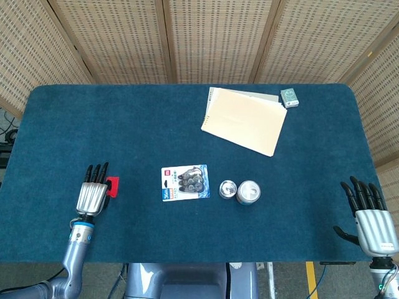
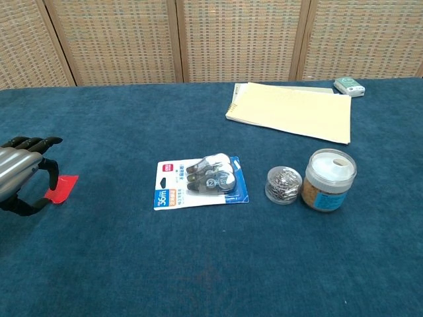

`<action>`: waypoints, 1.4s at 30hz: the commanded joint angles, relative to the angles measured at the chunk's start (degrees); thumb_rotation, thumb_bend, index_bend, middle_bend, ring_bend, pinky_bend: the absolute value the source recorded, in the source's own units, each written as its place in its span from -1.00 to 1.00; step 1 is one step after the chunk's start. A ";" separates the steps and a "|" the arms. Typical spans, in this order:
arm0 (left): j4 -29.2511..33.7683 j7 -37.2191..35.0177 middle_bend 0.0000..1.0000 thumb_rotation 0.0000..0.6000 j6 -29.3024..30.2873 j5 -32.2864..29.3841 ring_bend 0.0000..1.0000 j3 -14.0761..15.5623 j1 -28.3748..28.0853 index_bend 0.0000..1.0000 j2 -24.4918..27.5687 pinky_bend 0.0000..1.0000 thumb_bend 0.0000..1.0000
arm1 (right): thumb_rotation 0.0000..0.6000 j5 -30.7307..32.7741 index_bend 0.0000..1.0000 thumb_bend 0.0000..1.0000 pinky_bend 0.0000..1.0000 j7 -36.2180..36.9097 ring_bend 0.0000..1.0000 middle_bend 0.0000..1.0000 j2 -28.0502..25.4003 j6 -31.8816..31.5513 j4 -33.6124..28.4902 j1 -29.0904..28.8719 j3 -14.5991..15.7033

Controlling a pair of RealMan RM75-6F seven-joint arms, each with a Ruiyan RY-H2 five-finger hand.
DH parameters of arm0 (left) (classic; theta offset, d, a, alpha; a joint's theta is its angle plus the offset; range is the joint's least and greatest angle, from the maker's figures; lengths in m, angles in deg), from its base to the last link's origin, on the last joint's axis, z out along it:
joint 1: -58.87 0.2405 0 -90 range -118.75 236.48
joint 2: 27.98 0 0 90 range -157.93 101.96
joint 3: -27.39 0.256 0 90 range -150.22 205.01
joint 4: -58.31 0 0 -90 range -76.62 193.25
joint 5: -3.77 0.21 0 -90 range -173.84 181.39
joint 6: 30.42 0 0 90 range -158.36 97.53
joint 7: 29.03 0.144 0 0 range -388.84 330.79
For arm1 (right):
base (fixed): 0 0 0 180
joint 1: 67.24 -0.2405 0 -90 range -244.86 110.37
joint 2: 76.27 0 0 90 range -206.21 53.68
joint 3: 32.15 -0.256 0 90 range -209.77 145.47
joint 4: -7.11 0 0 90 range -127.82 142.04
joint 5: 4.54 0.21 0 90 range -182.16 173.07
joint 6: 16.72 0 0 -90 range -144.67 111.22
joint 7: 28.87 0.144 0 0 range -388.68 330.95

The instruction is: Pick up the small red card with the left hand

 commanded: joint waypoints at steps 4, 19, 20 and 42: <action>-0.41 0.01 -1.00 1.00 -0.47 -0.04 -1.00 -0.02 0.05 -0.01 -0.32 -1.00 -0.24 | 1.00 0.07 -1.00 -0.84 -1.00 0.06 -1.00 -1.00 0.06 -0.02 0.07 0.04 0.00; -0.95 1.40 -1.00 1.00 -1.40 -0.54 -1.00 -0.64 -0.23 0.05 -0.94 -1.00 -0.22 | 1.00 -0.01 -1.00 -0.84 -1.00 0.46 -1.00 -1.00 0.01 -0.12 0.21 0.06 -0.02; -0.95 1.57 -1.00 1.00 -1.55 -0.67 -1.00 -0.68 -0.28 0.05 -0.97 -1.00 -0.22 | 1.00 -0.01 -1.00 -0.85 -1.00 0.47 -1.00 -1.00 0.04 -0.15 0.22 0.09 0.00; -0.15 3.52 -1.00 1.00 -2.28 -2.07 -1.00 -1.39 -0.72 0.24 -1.05 -1.00 -0.03 | 1.00 -0.32 -1.00 -0.85 -1.00 0.78 -1.00 -1.00 -0.24 -0.34 0.01 0.13 0.05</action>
